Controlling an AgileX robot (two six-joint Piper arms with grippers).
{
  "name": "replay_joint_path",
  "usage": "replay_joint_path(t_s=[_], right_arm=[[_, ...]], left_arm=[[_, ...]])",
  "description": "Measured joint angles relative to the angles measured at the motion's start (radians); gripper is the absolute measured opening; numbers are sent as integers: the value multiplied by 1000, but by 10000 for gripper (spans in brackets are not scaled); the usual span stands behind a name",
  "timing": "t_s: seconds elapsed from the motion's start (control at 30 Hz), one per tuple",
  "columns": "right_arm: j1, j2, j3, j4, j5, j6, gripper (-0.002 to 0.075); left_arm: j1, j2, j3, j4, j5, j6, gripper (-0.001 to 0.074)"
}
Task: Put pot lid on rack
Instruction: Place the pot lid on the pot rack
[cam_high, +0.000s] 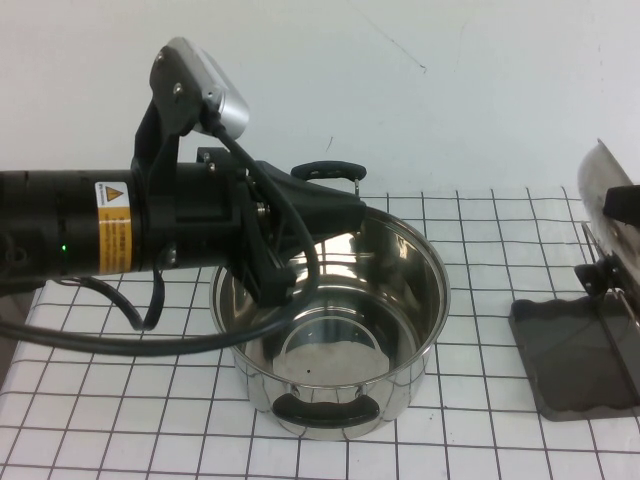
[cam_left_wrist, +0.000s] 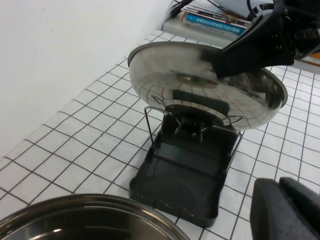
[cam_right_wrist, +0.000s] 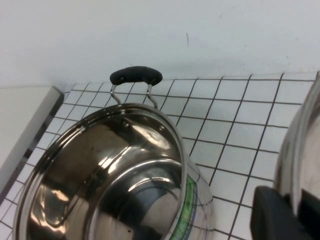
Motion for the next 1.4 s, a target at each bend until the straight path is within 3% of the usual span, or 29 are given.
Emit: replay_joint_path(t_s=[0.13, 0.37, 0.5, 0.87, 1.17, 1.4], right_arm=[[0, 0, 2, 15, -2, -2, 81], [0, 0, 2, 19, 0, -6, 304], [0, 0, 2, 16, 13, -6, 354], [0, 0, 2, -55, 27, 20, 363], [0, 0, 2, -257, 42, 145, 363], [0, -3, 2, -322, 51, 176, 333]], left_arm=[[0, 0, 0, 5, 0, -4, -1], [0, 0, 0, 27, 0, -14, -1], [0, 0, 0, 62, 0, -32, -1], [0, 0, 0, 124, -6, -96, -1], [0, 0, 0, 124, -8, -105, -1], [0, 0, 0, 124, -8, -105, -1]])
